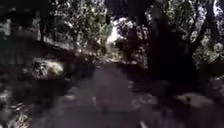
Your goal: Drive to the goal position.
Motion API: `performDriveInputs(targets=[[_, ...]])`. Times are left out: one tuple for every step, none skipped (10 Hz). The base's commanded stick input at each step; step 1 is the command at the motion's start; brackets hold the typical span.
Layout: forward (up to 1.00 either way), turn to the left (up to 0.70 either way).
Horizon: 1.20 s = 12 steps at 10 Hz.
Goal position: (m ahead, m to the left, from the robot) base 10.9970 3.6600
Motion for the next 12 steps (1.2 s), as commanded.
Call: performDriveInputs(targets=[[0.50,0.00],[0.50,0.00],[0.50,0.00],[0.50,0.00],[0.50,0.00],[0.50,0.00],[0.50,0.00],[0.50,0.00],[0.50,0.00],[0.50,0.00],[0.50,0.00],[0.50,0.00]])
